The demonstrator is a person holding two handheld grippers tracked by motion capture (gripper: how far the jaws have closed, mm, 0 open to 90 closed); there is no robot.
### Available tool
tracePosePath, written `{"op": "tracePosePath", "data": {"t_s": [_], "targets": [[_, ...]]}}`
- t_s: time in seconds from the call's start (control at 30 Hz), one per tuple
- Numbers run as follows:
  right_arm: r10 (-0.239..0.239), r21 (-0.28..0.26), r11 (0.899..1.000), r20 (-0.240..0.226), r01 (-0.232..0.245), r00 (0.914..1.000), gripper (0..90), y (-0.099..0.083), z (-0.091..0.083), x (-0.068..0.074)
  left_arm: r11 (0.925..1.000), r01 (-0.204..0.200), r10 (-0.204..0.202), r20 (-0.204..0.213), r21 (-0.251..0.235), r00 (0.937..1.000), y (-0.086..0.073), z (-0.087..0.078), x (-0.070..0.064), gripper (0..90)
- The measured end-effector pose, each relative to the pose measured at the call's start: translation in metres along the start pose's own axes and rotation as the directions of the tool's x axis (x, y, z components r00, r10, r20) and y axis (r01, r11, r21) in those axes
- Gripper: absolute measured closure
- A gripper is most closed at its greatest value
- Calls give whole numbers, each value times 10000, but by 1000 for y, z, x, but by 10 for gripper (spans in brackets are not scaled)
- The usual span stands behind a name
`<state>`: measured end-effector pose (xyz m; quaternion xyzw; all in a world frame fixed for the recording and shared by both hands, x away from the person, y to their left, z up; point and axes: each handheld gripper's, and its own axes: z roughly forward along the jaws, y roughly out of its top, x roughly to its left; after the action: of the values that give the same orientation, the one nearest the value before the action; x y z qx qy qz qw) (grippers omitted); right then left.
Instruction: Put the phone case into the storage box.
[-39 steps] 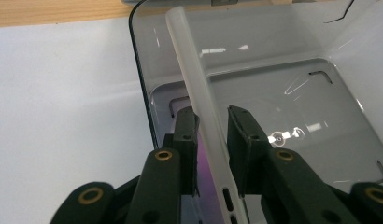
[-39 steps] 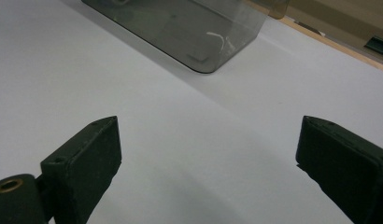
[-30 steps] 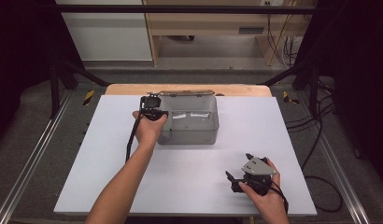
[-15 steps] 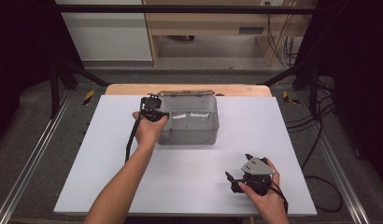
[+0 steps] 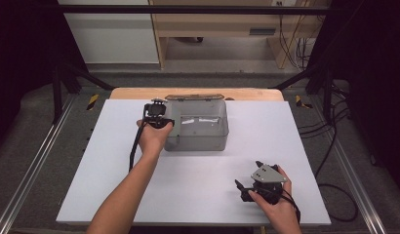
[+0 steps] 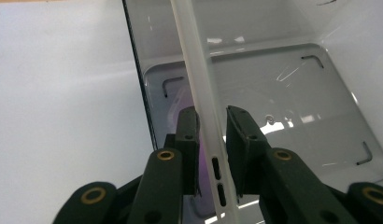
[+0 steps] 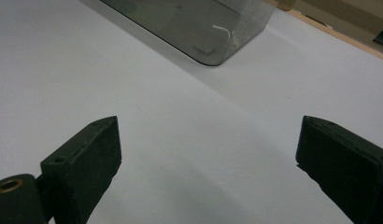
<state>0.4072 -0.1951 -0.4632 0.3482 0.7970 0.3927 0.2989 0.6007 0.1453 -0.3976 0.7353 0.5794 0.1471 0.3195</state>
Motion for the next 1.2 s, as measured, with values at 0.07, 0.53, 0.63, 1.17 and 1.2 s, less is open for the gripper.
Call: {"op": "tracePosePath", "data": {"t_s": [0.07,0.53,0.63,1.17,1.2], "targets": [[10,8,10000,-3,-10,10000,72,0,0,0,10000,1,-1,-6,10,10000,1,0,0,754],[-77,102,9999,-74,78,9999,73,-1,0,0,9918,-1220,1180,-934,-390,9886,-1,7,-10,691],[-86,115,9999,-89,87,9999,73,-1,1,0,9906,-1271,1219,-972,-496,9878,-1,6,-10,680],[-201,198,9996,-159,204,9997,72,-1,1,2,9865,-1464,1383,-1044,-739,9849,-1,3,-11,653],[-197,199,9996,-154,200,9997,72,-1,1,2,9865,-1464,1383,-1044,-739,9849,-1,3,-11,652]]}}
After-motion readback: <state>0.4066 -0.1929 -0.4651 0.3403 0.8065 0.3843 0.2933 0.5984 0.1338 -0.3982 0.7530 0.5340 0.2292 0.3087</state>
